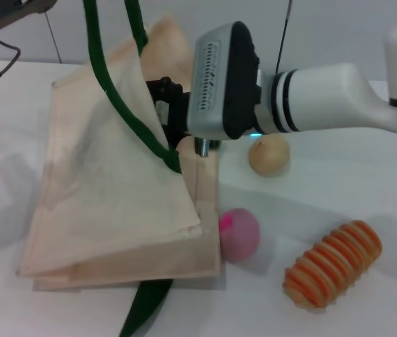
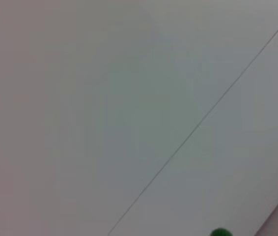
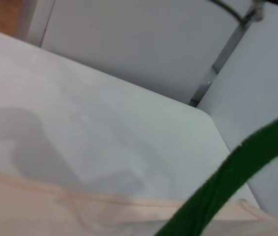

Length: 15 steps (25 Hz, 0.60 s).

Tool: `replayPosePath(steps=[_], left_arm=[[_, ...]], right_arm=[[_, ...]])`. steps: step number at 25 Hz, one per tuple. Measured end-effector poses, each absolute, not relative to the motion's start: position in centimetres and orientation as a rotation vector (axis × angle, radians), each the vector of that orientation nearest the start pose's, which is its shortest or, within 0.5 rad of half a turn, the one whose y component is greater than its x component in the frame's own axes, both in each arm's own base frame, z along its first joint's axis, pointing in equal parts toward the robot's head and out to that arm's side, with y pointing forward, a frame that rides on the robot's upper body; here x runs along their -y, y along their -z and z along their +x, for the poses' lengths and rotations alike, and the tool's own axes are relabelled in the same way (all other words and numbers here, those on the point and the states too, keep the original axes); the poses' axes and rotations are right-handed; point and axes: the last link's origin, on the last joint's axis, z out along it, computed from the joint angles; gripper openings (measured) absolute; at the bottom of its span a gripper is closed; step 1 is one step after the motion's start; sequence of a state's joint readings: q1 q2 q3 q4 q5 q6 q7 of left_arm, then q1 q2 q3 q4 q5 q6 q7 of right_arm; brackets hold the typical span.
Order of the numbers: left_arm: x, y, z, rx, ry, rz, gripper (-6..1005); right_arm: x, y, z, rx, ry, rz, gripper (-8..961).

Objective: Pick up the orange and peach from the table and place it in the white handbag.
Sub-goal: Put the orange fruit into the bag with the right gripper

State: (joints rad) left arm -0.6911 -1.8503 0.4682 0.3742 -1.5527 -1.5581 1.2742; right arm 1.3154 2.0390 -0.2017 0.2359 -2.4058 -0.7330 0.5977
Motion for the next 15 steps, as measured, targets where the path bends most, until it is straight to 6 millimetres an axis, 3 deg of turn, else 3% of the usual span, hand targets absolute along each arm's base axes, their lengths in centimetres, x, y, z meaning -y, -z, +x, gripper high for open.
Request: replayPosePath(steps=[4, 11, 14, 15], left_arm=[[-40.1, -11.7, -23.9, 1.170, 1.455, -2.157, 113], [-40.0, -12.0, -24.6, 1.179, 1.441, -2.135, 113], [-39.9, -12.1, -24.7, 1.178, 1.439, -2.131, 113], [-39.9, -12.2, -24.7, 1.178, 1.438, -2.130, 113]], right_arm=[[-41.4, 13.7, 8.0, 0.390, -0.341, -2.775, 777], [-42.3, 11.0, 10.8, 0.279, -0.427, -2.752, 842], [-42.9, 8.9, 12.7, 0.193, -0.458, -2.731, 870], [-43.1, 7.1, 14.4, 0.122, -0.479, -2.711, 879]])
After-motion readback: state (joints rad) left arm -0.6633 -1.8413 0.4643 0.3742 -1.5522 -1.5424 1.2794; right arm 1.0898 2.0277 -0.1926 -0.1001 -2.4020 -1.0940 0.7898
